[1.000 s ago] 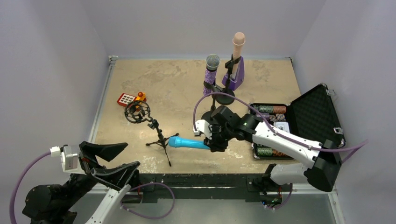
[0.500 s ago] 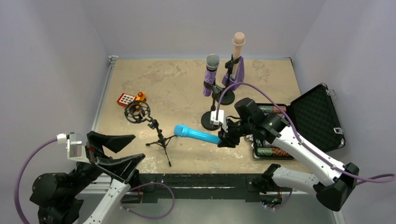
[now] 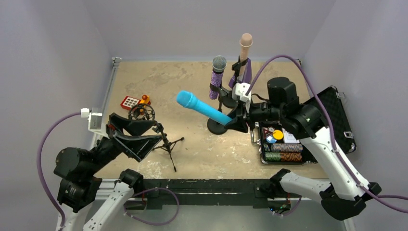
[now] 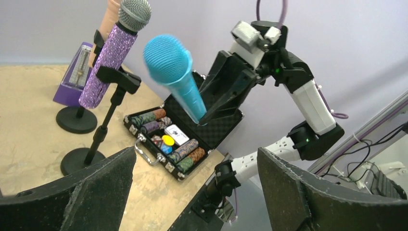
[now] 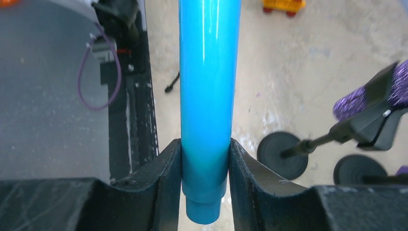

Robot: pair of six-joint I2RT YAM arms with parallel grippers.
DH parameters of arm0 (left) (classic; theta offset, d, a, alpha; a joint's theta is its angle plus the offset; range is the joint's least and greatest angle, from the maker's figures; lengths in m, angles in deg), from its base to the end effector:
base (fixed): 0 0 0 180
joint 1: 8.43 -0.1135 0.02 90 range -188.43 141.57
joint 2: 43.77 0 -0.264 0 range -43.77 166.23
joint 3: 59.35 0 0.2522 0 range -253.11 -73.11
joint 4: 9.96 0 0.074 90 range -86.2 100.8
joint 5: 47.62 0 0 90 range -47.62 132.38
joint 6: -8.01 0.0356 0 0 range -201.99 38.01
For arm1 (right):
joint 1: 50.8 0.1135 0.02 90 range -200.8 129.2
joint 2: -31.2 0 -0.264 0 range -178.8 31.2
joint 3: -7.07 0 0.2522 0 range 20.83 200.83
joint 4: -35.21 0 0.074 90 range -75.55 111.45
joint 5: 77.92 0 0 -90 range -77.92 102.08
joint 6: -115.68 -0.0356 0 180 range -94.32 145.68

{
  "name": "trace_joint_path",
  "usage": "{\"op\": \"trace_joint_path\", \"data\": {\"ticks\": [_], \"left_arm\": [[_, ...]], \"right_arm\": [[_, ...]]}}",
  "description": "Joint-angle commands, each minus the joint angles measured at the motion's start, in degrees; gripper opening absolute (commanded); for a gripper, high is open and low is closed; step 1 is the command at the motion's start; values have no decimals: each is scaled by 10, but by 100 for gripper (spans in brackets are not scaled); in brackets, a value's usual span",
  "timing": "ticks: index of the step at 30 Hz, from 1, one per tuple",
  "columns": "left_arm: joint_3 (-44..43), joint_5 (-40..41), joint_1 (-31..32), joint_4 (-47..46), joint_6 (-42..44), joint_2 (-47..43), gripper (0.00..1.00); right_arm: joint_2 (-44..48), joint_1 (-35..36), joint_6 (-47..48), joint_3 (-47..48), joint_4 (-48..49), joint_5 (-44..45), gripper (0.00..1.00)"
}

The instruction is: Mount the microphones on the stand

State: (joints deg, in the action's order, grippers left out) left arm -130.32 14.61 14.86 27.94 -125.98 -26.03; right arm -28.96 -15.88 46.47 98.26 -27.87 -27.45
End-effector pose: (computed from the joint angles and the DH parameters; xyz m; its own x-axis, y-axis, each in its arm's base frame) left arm 0.0130 -0.0236 0.4239 -0.3549 -0.5163 -0.7794 0.7173 0.3843 -0.5812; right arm 0.1434 0.1278 0.4187 -0.0931 -0.3989 -0.9123 -0.9807 0.1947 0.0149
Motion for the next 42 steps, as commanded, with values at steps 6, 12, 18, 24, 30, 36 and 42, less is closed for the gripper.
{"op": "trace_joint_path", "data": {"ticks": [6,12,18,24,30,36,42], "left_arm": [[24,20,3,-227,-81,115,99],[-6,43,33,-296,-60,188,99],[-41,150,123,-282,20,258,97],[-62,213,170,-286,26,317,78],[-65,201,174,-306,14,322,11],[-86,176,172,-176,72,243,0],[-185,194,171,75,186,174,0]], "right_arm": [[-87,-3,-148,154,61,-102,0],[-143,-2,-193,204,73,-142,0],[-155,2,-197,198,82,-161,0],[-147,3,-195,183,86,-171,0],[-139,4,-183,160,92,-170,0],[-97,1,0,143,-12,-142,79],[17,-44,135,-6,-35,-104,89]]}}
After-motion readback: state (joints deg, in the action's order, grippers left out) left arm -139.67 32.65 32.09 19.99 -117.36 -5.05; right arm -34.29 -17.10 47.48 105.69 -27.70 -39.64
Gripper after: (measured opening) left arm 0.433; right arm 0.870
